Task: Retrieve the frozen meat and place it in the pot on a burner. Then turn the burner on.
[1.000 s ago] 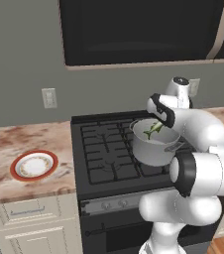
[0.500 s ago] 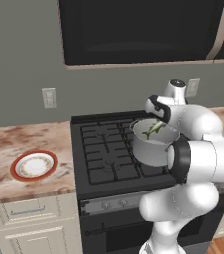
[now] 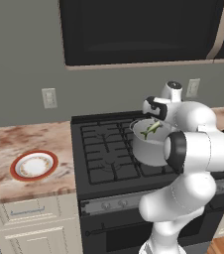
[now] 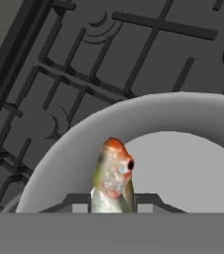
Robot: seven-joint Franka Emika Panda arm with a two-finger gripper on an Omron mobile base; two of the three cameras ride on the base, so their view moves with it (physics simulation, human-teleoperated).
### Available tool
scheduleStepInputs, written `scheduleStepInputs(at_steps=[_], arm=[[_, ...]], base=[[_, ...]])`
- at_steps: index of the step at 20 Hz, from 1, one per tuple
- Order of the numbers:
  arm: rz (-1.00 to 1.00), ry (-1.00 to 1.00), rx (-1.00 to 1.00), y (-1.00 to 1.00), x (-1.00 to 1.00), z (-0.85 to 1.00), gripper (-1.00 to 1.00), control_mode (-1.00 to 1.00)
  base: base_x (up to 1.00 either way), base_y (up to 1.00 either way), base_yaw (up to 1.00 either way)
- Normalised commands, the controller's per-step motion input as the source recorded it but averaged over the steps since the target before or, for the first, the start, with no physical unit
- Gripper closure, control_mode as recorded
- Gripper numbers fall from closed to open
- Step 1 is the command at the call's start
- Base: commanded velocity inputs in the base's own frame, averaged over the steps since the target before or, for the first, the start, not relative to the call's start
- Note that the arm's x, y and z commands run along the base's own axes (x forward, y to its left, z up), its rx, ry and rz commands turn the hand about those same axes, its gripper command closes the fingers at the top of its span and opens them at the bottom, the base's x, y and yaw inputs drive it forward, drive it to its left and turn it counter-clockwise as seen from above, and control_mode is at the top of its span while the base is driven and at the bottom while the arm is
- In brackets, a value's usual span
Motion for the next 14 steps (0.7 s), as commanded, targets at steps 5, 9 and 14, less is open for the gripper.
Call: scheduleStepInputs(at_steps=[5,9,14], arm=[[0.00,0.00,0.00,0.00,0.20,-0.05,-1.00,-1.00],[0.00,0.00,0.00,0.00,0.13,0.00,-1.00,-1.00],[0.00,0.00,0.00,0.00,0.02,0.00,-1.00,-1.00]], base=[[0.00,0.00,0.00],[0.00,0.00,0.00],[0.00,0.00,0.00]])
